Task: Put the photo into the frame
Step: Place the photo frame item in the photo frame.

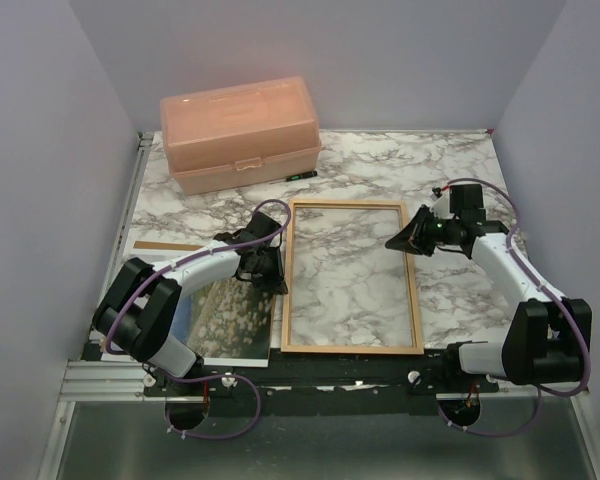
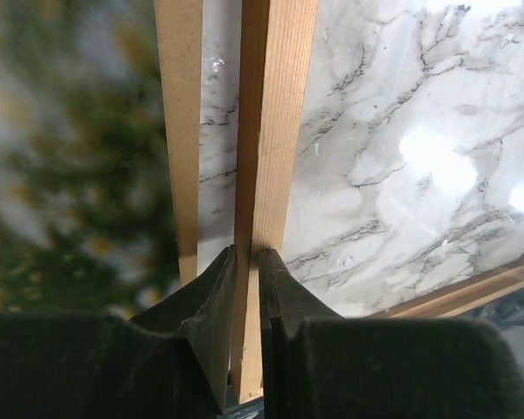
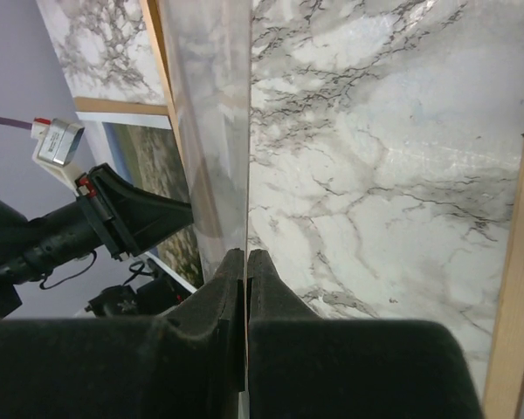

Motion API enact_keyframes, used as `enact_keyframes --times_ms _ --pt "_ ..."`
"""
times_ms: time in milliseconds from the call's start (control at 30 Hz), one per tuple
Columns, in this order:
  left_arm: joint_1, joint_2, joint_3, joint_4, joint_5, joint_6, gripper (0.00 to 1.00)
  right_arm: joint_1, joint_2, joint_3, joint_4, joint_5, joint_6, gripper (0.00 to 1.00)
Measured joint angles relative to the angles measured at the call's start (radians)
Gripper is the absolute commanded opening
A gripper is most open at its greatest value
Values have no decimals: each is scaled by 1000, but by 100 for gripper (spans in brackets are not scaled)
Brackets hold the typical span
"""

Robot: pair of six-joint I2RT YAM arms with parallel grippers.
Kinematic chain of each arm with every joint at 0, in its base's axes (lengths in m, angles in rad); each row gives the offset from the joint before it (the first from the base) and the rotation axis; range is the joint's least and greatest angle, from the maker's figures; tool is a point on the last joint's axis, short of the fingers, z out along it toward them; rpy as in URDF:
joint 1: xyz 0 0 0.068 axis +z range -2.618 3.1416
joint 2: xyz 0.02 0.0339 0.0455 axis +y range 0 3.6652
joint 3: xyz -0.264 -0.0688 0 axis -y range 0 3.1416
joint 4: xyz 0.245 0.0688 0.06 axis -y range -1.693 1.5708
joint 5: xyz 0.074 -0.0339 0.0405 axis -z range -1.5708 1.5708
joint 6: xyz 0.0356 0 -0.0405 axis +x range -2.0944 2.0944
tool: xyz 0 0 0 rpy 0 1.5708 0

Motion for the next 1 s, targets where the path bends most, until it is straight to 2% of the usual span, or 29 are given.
enact_keyframes --times_ms 267,533,767,1000 --pt "0 3 2 -1 2 0 16 3 3 16 -25 39 -46 2" --pt "0 8 8 -7 4 1 16 3 21 1 -6 39 -57 8" --pt "0 10 10 -8 5 1 16 3 37 -9 -1 35 -72 15" --pt "-3 14 15 -15 4 1 16 3 62 -13 -9 28 -78 28"
